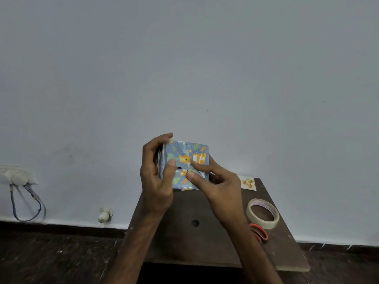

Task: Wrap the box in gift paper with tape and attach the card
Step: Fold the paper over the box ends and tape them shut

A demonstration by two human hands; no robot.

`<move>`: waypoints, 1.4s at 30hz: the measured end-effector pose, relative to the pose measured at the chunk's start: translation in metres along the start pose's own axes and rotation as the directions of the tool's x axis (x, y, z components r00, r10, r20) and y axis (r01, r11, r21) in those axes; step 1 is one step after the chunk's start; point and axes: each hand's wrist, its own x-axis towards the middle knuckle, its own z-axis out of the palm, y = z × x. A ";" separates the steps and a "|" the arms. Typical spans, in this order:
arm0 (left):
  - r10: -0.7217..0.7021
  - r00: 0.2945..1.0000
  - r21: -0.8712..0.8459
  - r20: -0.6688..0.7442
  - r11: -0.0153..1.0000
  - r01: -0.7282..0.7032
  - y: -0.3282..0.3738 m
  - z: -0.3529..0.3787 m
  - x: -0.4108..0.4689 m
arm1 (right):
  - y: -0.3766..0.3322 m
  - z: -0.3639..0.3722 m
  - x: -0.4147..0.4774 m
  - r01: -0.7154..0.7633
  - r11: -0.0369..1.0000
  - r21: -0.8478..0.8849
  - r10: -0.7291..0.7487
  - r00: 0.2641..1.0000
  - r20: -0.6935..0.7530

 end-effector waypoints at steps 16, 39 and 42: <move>-0.841 0.260 -0.253 0.475 0.153 0.955 -0.030 -0.024 -0.011 | 0.081 -0.018 -0.026 0.322 0.850 -0.418 -0.413 0.899 -0.148; -0.657 0.753 -0.163 -0.033 0.747 0.644 -0.021 0.036 -0.063 | 0.078 0.005 0.000 -0.389 0.607 0.693 0.579 0.814 -0.050; -0.679 0.734 -0.231 0.012 0.712 0.663 -0.018 0.014 -0.047 | 0.076 -0.007 0.005 -0.407 0.625 0.667 0.572 0.819 -0.036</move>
